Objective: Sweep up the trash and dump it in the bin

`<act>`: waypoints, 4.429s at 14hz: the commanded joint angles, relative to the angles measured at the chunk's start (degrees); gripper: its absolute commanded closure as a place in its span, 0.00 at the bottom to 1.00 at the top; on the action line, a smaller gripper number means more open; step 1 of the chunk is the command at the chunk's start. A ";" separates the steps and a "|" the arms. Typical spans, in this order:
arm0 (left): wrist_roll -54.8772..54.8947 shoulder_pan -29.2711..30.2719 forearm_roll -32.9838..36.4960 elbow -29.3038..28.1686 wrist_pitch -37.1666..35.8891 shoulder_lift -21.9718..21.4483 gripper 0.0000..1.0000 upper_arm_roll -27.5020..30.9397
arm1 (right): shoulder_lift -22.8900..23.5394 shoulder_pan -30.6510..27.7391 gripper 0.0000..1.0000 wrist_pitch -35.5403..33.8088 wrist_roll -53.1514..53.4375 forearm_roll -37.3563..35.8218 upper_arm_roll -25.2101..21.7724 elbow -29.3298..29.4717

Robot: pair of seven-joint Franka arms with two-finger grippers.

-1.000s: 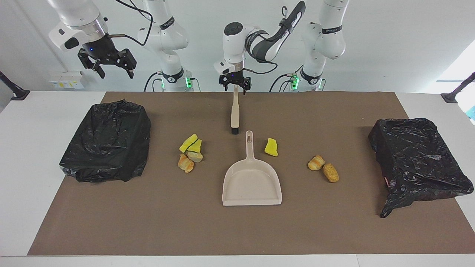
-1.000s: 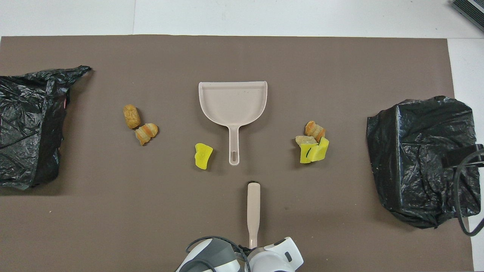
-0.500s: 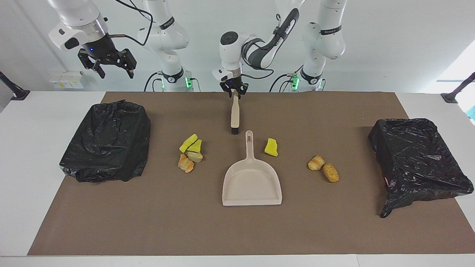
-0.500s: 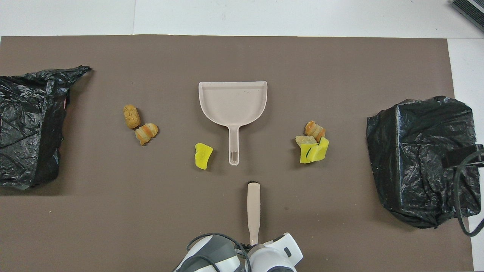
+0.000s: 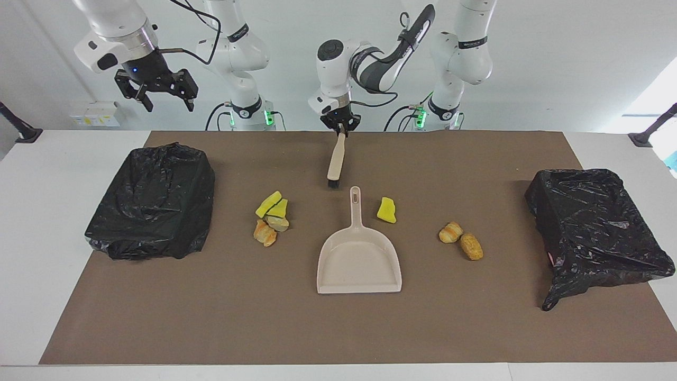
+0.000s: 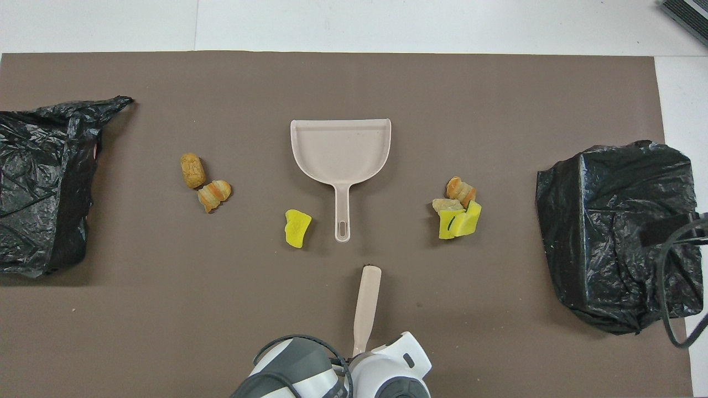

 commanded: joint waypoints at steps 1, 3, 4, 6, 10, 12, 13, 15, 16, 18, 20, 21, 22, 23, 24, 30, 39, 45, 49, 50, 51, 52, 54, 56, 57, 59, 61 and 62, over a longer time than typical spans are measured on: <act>3.10 3.03 0.62 1.49 -9.49 -3.62 1.00 -0.30 | 1.56 -0.27 0.00 0.68 -0.82 0.76 0.21 2.31; 5.49 5.13 0.80 1.58 -13.63 -6.69 1.00 -0.30 | 1.57 -0.27 0.00 1.64 -0.99 1.02 0.21 2.41; 6.80 6.80 0.80 1.58 -15.22 -7.40 1.00 -0.30 | 1.49 -0.27 0.00 1.64 -1.25 0.94 0.13 2.33; 9.70 10.92 0.80 1.76 -16.37 -8.89 1.00 -0.30 | 1.22 -0.27 0.00 1.73 -1.43 0.85 0.12 2.06; 13.92 20.68 2.20 2.28 -15.07 -8.73 1.00 -0.30 | 1.05 -0.44 0.00 1.21 -1.25 0.67 0.04 1.97; 17.87 25.95 2.20 2.28 -12.88 -7.68 1.00 -0.30 | 1.05 -0.44 0.00 1.29 -1.17 0.67 0.04 1.89; 19.11 28.33 2.20 2.28 -11.04 -7.15 1.00 -0.30 | 1.04 -0.44 0.00 1.29 -1.17 0.67 0.04 1.89; 21.83 32.81 2.20 2.02 -7.26 -6.27 1.00 -0.30 | 0.69 -0.27 0.00 1.12 -0.91 0.59 0.21 1.45; 24.46 35.53 2.20 1.93 -5.59 -5.74 1.00 -0.30 | 0.69 -0.18 0.00 1.20 -0.82 0.50 0.21 1.27; 29.90 40.72 2.20 1.93 -2.51 -4.69 1.00 -0.30 | 0.69 -0.09 0.00 1.91 -0.82 0.76 1.87 0.48; 33.86 45.03 2.20 2.20 1.10 -3.54 1.00 -0.30 | 0.69 -0.09 0.00 6.88 -1.26 0.76 5.47 -2.32; 37.28 47.31 2.20 2.28 1.81 -3.19 1.00 -0.30 | 1.13 -0.09 0.00 9.88 -0.73 0.93 7.49 -3.20; 40.36 49.25 2.20 2.37 2.16 -2.14 1.00 -0.30 | 1.92 -0.09 0.00 12.25 -0.73 1.02 8.73 -3.39; 43.17 51.97 2.20 2.55 3.38 -1.52 1.00 -0.30 | 3.84 -0.09 0.00 14.19 -0.21 2.33 9.61 -3.48; 45.99 54.34 2.46 2.72 4.53 -0.73 1.00 -0.30 | 5.60 -0.09 0.00 15.95 1.28 4.34 10.31 -3.48; 60.16 62.72 4.58 3.16 11.74 6.47 1.00 -0.38 | 19.13 12.80 0.00 27.71 16.64 4.89 11.02 -3.12; 61.30 49.64 4.58 1.23 3.86 5.26 1.00 -0.47 | 31.36 26.53 0.00 42.76 32.30 4.80 11.02 -3.39; 54.82 41.28 4.40 -4.57 1.38 0.77 1.00 -0.65 | 32.42 26.45 0.00 43.39 32.76 4.45 11.02 -3.48; 52.17 41.62 3.96 -1.69 1.20 1.91 1.00 -0.47 | 32.86 26.36 0.00 44.71 32.84 4.72 11.02 -3.39; 51.30 42.15 3.87 -0.89 0.76 1.74 1.00 -0.30 | 33.21 26.36 0.03 44.62 32.85 4.72 11.02 -3.39; 49.46 43.54 3.87 0.08 0.06 1.39 1.00 -0.30 | 33.39 26.36 0.11 44.62 32.50 4.37 11.02 -3.39; 48.66 44.34 3.87 1.04 -1.34 1.04 1.00 -0.30 | 33.39 26.28 0.18 44.71 32.23 4.36 11.02 -3.39; 46.56 45.57 3.87 3.24 -3.62 0.94 1.00 -0.30 | 33.39 26.36 0.34 44.71 32.23 4.36 11.02 -3.39; 44.26 46.11 3.87 3.34 -3.90 0.77 1.00 -0.30 | 33.48 26.10 0.42 44.80 31.97 4.36 11.02 -3.39; 44.00 46.54 3.87 3.34 -3.90 0.77 1.00 -0.30 | 33.48 26.10 0.62 44.80 31.79 4.19 11.02 -3.30; 43.73 47.42 3.87 2.55 -3.99 0.25 1.00 -0.30 | 33.48 26.36 1.00 44.71 31.79 3.75 11.02 -2.78; 37.53 48.30 3.87 2.02 -4.68 -0.20 1.00 -0.30 | 33.39 26.45 1.00 44.54 31.70 3.40 10.94 -2.60; 33.40 48.39 3.87 1.41 -4.60 -0.46 1.00 -0.38 | 33.39 26.45 1.00 44.19 31.70 2.35 10.93 -2.60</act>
